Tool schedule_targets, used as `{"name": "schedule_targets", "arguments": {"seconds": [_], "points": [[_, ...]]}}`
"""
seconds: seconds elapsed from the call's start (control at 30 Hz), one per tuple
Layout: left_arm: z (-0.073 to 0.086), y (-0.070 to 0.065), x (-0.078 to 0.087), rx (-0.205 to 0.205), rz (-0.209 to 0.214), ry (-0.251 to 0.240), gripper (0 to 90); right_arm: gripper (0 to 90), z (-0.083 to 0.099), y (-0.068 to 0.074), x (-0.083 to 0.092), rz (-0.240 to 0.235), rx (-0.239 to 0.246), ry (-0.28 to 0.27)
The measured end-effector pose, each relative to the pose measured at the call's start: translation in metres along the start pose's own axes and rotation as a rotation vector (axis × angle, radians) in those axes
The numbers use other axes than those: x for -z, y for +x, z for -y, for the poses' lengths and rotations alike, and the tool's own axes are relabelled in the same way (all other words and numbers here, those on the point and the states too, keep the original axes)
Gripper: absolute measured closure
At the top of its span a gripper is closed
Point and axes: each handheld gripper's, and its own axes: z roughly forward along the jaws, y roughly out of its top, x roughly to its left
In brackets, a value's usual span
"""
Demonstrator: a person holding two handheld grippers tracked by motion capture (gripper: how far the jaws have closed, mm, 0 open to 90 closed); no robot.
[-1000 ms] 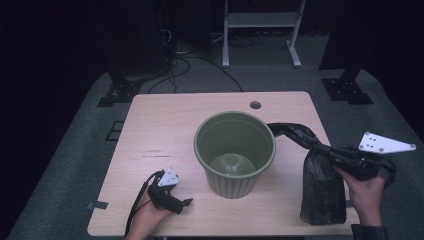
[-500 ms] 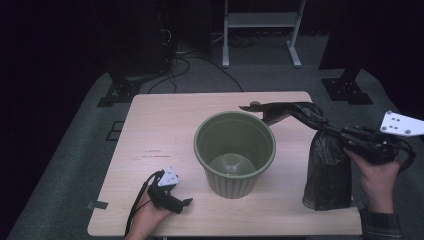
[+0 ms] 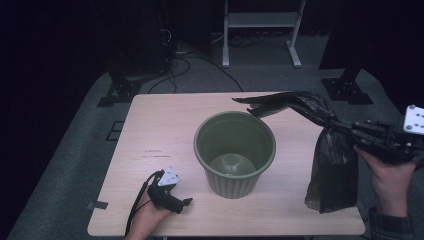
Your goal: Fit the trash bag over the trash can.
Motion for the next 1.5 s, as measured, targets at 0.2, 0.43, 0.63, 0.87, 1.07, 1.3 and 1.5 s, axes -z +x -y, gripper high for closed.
{"name": "schedule_targets", "arguments": {"seconds": [0.2, 0.43, 0.63, 0.87, 1.07, 1.3, 1.5], "points": [[0.0, 0.0, 0.0, 0.002, -0.002, 0.0, 0.0, 89.5, -0.01, 0.015, 0.008, -0.04, 0.022, -0.026], [0.0, 0.0, 0.0, 0.003, -0.003, 0.0, 0.0, 89.4, -0.006, 0.029, 0.007, -0.082, 0.035, -0.006], [0.0, 0.0, 0.0, 0.003, -0.003, 0.001, 0.0, 89.4, 0.009, 0.035, -0.01, -0.137, 0.019, 0.046], [0.0, 0.0, 0.0, 0.003, -0.003, 0.0, 0.0, 89.3, 0.024, 0.032, -0.047, -0.207, -0.012, 0.102], [0.0, 0.0, 0.0, 0.003, -0.003, 0.001, 0.0, 89.1, 0.031, 0.023, -0.085, -0.225, -0.031, 0.143], [0.0, 0.0, 0.0, 0.003, -0.003, 0.0, 0.0, 89.0, 0.033, 0.013, -0.125, -0.24, -0.045, 0.199], [0.0, 0.0, 0.0, 0.003, -0.003, 0.0, 0.0, 88.8, 0.028, 0.012, -0.159, -0.265, -0.033, 0.244]]}}
